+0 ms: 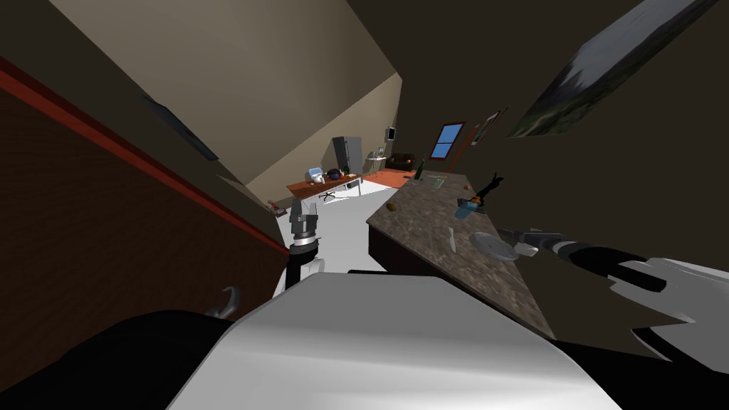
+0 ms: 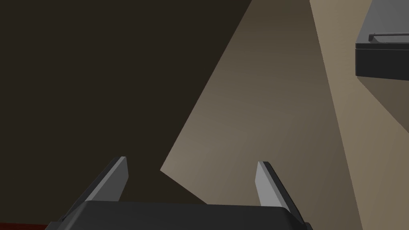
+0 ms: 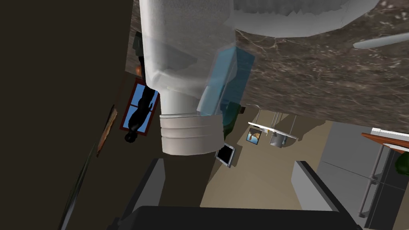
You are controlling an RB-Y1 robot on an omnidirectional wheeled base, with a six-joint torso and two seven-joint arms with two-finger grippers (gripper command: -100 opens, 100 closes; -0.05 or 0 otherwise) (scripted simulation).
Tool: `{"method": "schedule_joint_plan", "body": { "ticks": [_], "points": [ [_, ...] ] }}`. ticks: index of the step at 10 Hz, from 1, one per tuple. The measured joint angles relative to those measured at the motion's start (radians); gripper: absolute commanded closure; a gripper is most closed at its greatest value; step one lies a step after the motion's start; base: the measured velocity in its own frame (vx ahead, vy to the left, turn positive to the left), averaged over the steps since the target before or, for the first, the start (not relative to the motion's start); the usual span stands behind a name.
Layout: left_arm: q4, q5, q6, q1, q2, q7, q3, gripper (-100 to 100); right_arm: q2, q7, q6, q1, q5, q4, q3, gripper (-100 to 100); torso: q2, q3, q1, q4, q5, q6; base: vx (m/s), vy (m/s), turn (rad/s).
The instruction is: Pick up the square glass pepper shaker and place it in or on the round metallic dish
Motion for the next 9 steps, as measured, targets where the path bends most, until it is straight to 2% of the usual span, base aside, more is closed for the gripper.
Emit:
{"method": "schedule_joint_plan", "body": {
  "ticks": [2, 3, 4, 5, 6, 8, 9],
  "points": [
    [0.0, 0.0, 0.0, 0.0, 0.0, 0.0, 0.0, 0, -0.006, -0.001, 0.017, 0.03, -0.01, -0.041, -0.011, -100, 0.001, 0.0, -0.002, 0.0, -0.001, 0.0, 0.004, 0.005, 0.006],
    [0.0, 0.0, 0.0, 0.0, 0.0, 0.0, 0.0, 0, -0.021, -0.011, 0.008, 0.025, -0.008, -0.035, -0.005, -100, 0.001, 0.0, -0.001, 0.0, 0.0, 0.0, 0.024, 0.031, -0.013],
    [0.0, 0.0, 0.0, 0.0, 0.0, 0.0, 0.0, 0, -0.047, -0.025, 0.016, 0.063, -0.023, -0.079, -0.016, -100, 0.0, 0.0, 0.0, 0.0, 0.0, 0.0, 0.023, 0.03, 0.023],
    [0.0, 0.0, 0.0, 0.0, 0.0, 0.0, 0.0, 0, -0.068, -0.041, 0.008, 0.058, -0.021, -0.075, -0.008, -100, 0.0, 0.0, 0.0, 0.0, 0.0, -0.001, 0.027, 0.035, -0.003],
    [0.0, 0.0, 0.0, 0.0, 0.0, 0.0, 0.0, 0, -0.077, -0.057, -0.03, 0.012, -0.003, -0.018, 0.016, -100, -0.001, -0.001, 0.001, 0.0, 0.0, 0.0, 0.023, 0.031, -0.022],
    [0.0, 0.0, 0.0, 0.0, 0.0, 0.0, 0.0, 0, -0.113, -0.078, -0.036, 0.044, -0.016, -0.049, 0.009, -100, 0.0, 0.0, 0.0, 0.0, 0.0, 0.0, 0.013, 0.016, 0.017],
    [0.0, 0.0, 0.0, 0.0, 0.0, 0.0, 0.0, 0, -0.116, -0.081, -0.038, 0.044, -0.017, -0.049, 0.009, 0, 0.0, 0.0, -0.001, 0.0, -0.001, 0.0, 0.0, 0.0, 0.0]
  ]
}}
